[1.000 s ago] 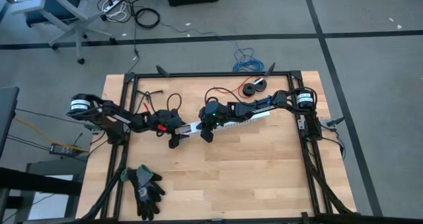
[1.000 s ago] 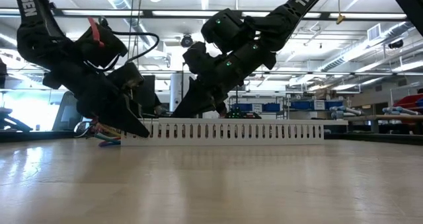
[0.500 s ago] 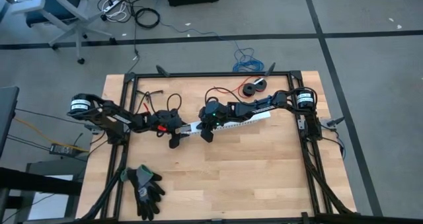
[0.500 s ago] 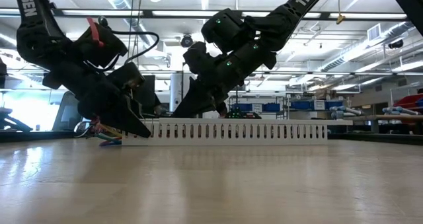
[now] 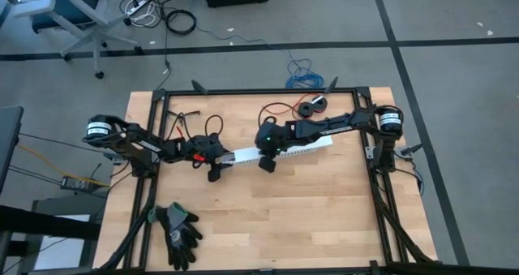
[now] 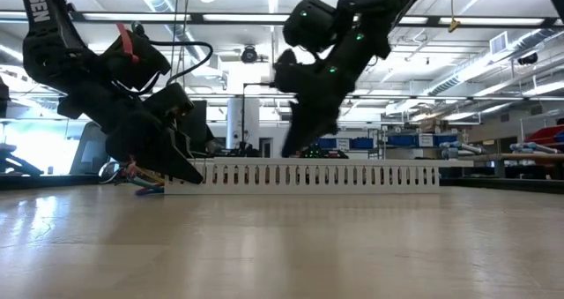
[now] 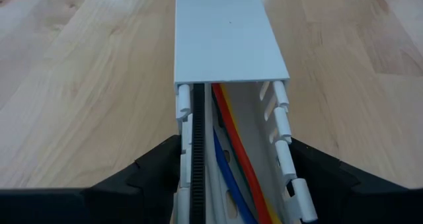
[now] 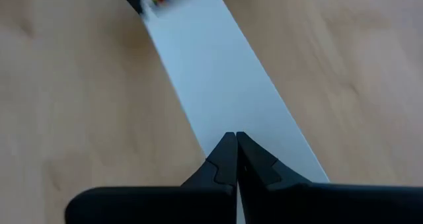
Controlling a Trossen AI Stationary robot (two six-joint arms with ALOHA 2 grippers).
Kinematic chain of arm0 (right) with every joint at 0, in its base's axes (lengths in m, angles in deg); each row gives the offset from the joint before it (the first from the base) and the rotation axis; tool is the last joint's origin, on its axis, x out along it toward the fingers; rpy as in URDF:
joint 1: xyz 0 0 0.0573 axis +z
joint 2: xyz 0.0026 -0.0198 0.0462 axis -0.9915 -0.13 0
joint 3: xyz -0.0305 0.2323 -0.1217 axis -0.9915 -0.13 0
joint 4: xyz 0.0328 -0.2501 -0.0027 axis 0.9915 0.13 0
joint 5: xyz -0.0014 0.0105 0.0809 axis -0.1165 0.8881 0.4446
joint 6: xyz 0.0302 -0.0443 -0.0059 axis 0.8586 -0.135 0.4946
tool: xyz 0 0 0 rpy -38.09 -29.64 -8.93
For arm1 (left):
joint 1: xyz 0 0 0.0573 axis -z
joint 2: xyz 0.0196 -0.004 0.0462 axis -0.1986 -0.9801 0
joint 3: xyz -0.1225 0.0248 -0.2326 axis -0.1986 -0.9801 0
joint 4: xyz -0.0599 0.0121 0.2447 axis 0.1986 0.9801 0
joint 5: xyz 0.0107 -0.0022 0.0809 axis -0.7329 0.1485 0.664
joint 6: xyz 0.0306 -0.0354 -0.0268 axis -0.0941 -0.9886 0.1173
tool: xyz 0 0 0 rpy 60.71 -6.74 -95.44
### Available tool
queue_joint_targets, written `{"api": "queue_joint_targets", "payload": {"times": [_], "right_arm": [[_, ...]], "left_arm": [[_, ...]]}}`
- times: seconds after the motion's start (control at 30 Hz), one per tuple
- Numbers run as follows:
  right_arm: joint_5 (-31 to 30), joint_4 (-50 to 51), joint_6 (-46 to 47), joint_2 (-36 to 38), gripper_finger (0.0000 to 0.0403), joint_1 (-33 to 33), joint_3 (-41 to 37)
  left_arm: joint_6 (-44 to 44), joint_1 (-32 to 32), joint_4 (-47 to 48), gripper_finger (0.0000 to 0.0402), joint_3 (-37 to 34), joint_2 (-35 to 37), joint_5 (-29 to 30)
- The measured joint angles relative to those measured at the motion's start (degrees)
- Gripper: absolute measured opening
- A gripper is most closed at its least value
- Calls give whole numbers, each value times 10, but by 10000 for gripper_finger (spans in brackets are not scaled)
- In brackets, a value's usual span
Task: Ziptie cables
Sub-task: Close the white cable duct cover
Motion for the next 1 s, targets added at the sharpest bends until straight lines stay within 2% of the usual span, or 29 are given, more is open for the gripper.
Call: {"api": "queue_joint_targets", "payload": {"times": [0.1, 0.23, 0.4, 0.63, 0.8, 1.0], "right_arm": [[-22, 72, 2, 21, 0, -3, -8], [-23, 76, 19, 41, 0, -9, -35], [28, 4, 31, 16, 0, -17, -50], [78, -132, 27, -76, 0, -16, -6], [78, -150, 15, -91, 0, -14, 17], [58, -172, -20, -76, 0, -10, 17]], "left_arm": [[0, 0, 0, 246, 0, 0, 0], [0, 0, 0, 246, 0, 0, 0], [-1, 0, 1, 246, -2, 0, 0], [-1, -1, 5, 246, 2, 0, 0], [-1, -1, 5, 246, 5, -1, 1], [-2, -1, 4, 246, 6, -1, 2]]}}
